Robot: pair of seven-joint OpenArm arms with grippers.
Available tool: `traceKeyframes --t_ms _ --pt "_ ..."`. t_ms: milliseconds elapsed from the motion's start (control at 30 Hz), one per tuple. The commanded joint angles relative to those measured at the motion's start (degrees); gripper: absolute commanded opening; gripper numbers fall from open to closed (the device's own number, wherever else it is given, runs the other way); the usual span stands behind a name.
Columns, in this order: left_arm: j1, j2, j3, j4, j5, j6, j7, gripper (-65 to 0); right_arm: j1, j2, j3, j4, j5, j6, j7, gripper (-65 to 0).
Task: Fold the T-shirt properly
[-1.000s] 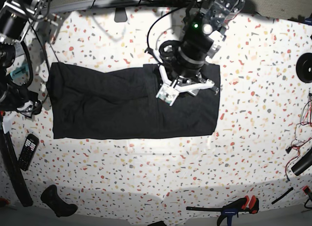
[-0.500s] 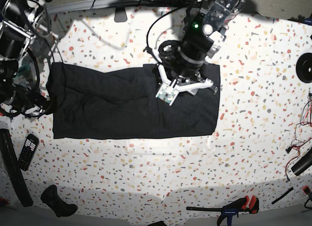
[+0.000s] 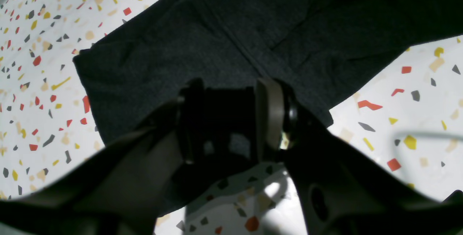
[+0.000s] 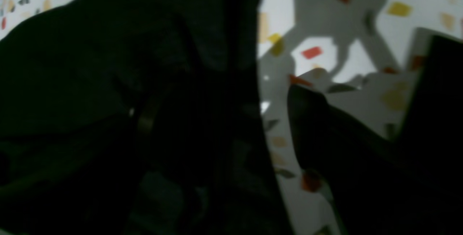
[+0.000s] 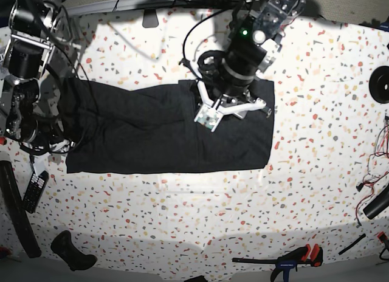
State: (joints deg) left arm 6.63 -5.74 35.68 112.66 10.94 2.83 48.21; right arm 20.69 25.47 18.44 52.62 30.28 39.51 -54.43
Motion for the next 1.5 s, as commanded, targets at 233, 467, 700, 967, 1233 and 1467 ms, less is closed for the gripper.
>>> traceKeyframes --t_ms 233,467,700,967,1233,1467 --pt "-0.61 0.31 0.04 1.01 0.42 0.20 -1.14 -41.7 0.11 -1.16 -0.15 -0.02 12.11 0.49 -15.15 -21.0" --pt "-0.61 0.28 0.04 1.01 0.42 0.20 -1.11 -41.7 0.11 -1.20 -0.15 -0.02 12.22 0.49 -15.28 -30.4" --pt "-0.61 0.00 0.04 1.16 2.56 0.22 1.53 -41.7 0.26 -1.16 -0.15 0.04 13.73 0.49 -14.86 -65.0" --pt "-0.66 -0.02 0.04 1.36 10.71 0.20 2.16 -41.7 0.42 -1.20 -0.15 2.58 20.11 0.49 -16.44 -65.0" --pt "-3.21 -3.06 -2.27 1.33 14.53 0.17 5.88 -41.7 0.44 -1.18 -0.15 4.28 21.49 0.49 -18.47 -65.0" --pt "-4.72 -6.40 -5.86 1.33 4.76 -4.46 9.01 -41.8 0.44 -1.38 -0.15 9.99 29.99 0.49 -25.57 -65.0"
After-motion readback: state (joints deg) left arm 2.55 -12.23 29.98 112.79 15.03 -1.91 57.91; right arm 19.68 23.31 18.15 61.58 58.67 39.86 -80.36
